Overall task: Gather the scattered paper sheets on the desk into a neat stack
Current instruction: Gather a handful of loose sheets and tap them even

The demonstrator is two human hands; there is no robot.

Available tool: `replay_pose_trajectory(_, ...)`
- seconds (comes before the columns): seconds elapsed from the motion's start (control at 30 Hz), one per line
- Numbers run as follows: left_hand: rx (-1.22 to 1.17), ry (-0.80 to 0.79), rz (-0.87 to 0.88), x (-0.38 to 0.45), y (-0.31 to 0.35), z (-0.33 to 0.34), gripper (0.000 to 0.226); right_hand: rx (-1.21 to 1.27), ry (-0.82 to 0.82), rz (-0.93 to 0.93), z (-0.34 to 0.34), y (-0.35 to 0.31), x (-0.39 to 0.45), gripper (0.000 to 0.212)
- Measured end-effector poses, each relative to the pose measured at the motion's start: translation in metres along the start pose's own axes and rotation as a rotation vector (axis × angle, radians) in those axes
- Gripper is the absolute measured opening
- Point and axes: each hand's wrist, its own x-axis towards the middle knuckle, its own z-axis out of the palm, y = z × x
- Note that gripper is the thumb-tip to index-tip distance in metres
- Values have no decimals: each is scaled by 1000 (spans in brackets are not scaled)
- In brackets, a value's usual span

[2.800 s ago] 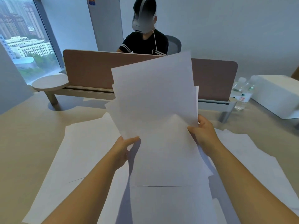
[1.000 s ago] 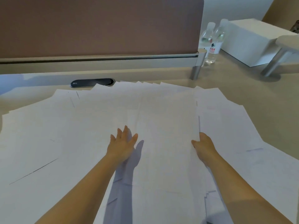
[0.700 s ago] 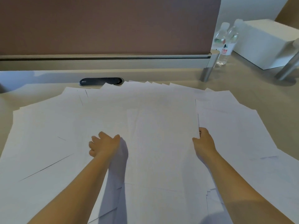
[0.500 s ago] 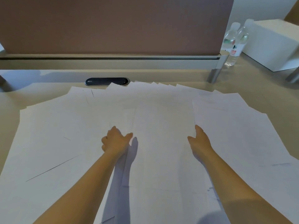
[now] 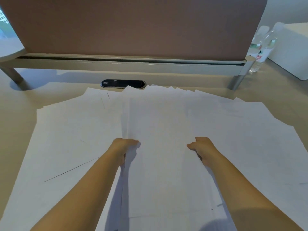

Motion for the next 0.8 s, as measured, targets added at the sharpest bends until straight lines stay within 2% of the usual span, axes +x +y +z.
replay_pose_trajectory(0.07,36,-70,-19,-9,-5,-4,14,12,8,-68,4,-3,-6,19)
replay_pose_trajectory(0.13,-23,-123,12,-22,-8,-4,40,18,32,-158,7,-12,-15,17)
replay_pose_trajectory(0.17,-71,-144,43,-29,-7,-5,45,27,51,-205,8,-18,-19,19)
replay_pose_trajectory(0.2,-102,-130,82,-34,-5,-9,40,51,56,-244,9,-26,-25,21)
replay_pose_trajectory(0.27,-138,-40,182,-42,4,-21,11,128,32,-297,11,-45,-38,21)
replay_pose_trajectory(0.37,-165,61,350,-64,26,-39,7,178,-30,-374,15,-72,-58,22)
replay_pose_trajectory(0.43,-184,129,447,-82,41,-47,28,211,-87,-418,19,-90,-73,21)
replay_pose_trajectory(0.5,-250,207,533,-100,55,-55,41,220,-126,-449,22,-109,-86,30)
replay_pose_trajectory(0.63,-344,301,694,-132,80,-74,40,208,-151,-547,29,-146,-115,34)
replay_pose_trajectory(0.8,-394,327,859,-165,104,-92,38,228,-105,-707,35,-182,-149,23)
